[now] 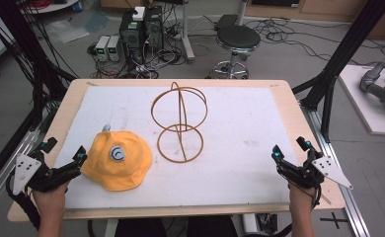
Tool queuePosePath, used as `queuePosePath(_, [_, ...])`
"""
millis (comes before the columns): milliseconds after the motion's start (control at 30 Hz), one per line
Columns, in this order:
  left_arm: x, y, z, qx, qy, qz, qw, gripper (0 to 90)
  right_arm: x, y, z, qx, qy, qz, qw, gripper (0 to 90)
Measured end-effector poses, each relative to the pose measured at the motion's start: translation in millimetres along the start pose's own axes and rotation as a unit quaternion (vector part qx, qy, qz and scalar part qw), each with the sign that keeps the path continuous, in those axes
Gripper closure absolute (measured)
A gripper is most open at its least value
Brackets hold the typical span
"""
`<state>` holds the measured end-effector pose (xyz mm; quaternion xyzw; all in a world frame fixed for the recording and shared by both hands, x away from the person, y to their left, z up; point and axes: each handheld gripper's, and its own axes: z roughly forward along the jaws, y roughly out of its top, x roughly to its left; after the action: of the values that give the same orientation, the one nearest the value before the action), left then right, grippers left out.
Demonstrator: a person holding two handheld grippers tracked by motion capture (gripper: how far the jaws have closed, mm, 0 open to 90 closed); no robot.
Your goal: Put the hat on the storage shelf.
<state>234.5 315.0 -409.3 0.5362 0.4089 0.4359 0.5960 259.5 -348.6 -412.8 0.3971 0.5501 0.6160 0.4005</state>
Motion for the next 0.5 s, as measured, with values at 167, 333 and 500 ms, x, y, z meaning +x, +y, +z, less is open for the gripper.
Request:
queuePosePath(167, [-0.3,2.0,-2.7,-0.001,-0.021,-0.003,0.9998,6.3,0.3,-0.6,0.2,0.003,0.002,0.0,1.0,10.8])
queuePosePath(333, [-1.0,4.4,-4.2,-0.002,-0.035,-0.003,0.9994,6.3,-0.6,-1.4,-0.1,0.002,0.003,0.003,1.0,10.8])
queuePosePath(500, [-2.5,5.0,-3.8,0.006,-0.052,-0.001,0.9986,6.3,-0.9,-1.4,-0.4,0.002,0.004,0.005,1.0,10.8])
